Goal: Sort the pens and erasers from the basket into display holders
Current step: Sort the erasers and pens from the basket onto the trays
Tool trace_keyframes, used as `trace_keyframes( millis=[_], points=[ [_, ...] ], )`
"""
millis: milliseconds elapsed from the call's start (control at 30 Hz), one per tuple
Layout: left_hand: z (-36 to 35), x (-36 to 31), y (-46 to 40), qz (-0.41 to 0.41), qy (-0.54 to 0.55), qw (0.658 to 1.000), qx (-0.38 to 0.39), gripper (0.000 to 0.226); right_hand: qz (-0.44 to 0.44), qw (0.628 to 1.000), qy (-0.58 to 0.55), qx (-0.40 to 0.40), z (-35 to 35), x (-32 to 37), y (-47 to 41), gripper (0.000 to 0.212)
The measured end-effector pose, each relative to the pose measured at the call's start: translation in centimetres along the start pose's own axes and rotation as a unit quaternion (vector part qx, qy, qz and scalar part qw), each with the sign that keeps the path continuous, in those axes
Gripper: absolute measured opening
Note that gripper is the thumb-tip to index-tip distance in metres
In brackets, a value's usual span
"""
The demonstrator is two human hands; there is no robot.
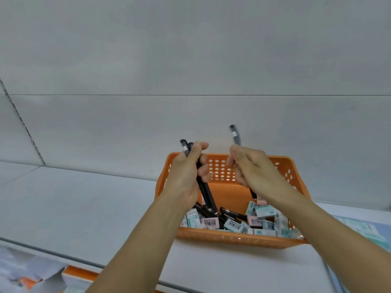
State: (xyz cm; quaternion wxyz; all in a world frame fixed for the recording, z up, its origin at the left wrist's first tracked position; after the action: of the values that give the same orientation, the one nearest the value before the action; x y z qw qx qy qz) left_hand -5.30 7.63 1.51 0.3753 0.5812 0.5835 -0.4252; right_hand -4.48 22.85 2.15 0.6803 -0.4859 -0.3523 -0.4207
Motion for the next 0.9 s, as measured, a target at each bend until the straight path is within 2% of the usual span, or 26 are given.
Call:
trace_keyframes(
  millis=[67, 133, 233, 300, 333, 433, 467, 633, 700, 800, 900],
  points=[
    [-0.4, 0.1, 0.3, -0.02, -0.026, 0.999, 0.032, 0.045, -0.015, 0.998, 0.02, 0.059, -1.3, 0.0, -0.4, 0.062],
    [-0.5, 0.1, 0.6, -0.034, -0.058, 0.997, 0.04, 0.043, -0.014, 0.993, 0.062, 0.104, -2.1, 0.3, -0.7, 0.067],
    [0.8, -0.6, 0.8, -0.043, -0.038, 0.998, -0.016, 0.027, -0.014, 0.989, 0.065, 0.129, -2.3, 0.4, -1.2, 0.063],
    [2.1, -0.7, 0.8, -0.052, -0.004, 0.996, -0.071, 0.029, -0.029, 0.981, 0.146, 0.125, -1.9, -0.4, -1.5, 0.054],
    [2.7, -0.6, 0.8, -0.049, 0.002, 0.994, -0.094, 0.031, -0.05, 0.963, 0.225, 0.14, -1.9, -1.0, -1.6, 0.046],
    [3.5, -0.1, 1.5, -0.018, 0.027, 0.992, -0.119, 0.033, -0.119, 0.861, 0.434, 0.237, -2.2, -3.5, -1.2, 0.024],
    [3.5, 0.0, 1.7, -0.01, 0.044, 0.992, -0.12, 0.033, -0.141, 0.841, 0.453, 0.259, -2.3, -4.2, -1.0, 0.021],
    [3.4, 0.7, 1.9, 0.011, 0.093, 0.987, -0.131, 0.034, -0.216, 0.81, 0.442, 0.318, -2.4, -4.9, -1.0, 0.032],
    [3.4, 1.2, 1.7, 0.019, 0.092, 0.988, -0.126, 0.033, -0.229, 0.806, 0.433, 0.332, -2.7, -5.1, -0.9, 0.031],
    [3.5, 1.9, 1.3, 0.04, 0.093, 0.989, -0.106, 0.028, -0.221, 0.822, 0.412, 0.326, -2.7, -5.5, -0.7, 0.025],
    [3.6, 2.2, 1.3, 0.046, 0.079, 0.992, -0.092, 0.02, -0.199, 0.865, 0.361, 0.284, -1.8, -4.7, -1.2, 0.018]
  ],
)
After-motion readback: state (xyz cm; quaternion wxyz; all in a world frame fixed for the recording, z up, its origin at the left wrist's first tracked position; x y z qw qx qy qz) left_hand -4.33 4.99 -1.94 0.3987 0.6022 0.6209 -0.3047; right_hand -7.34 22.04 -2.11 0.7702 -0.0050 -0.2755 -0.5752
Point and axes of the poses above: each hand's wrist, its own y-axis away from the middle knuckle, its own z-axis out of the back of the hand, x = y × z, the point moved 2 cm from there along -y, towards the middle knuckle, and after that the axes turned 8 degrees about -y, right-handed, at the moved point
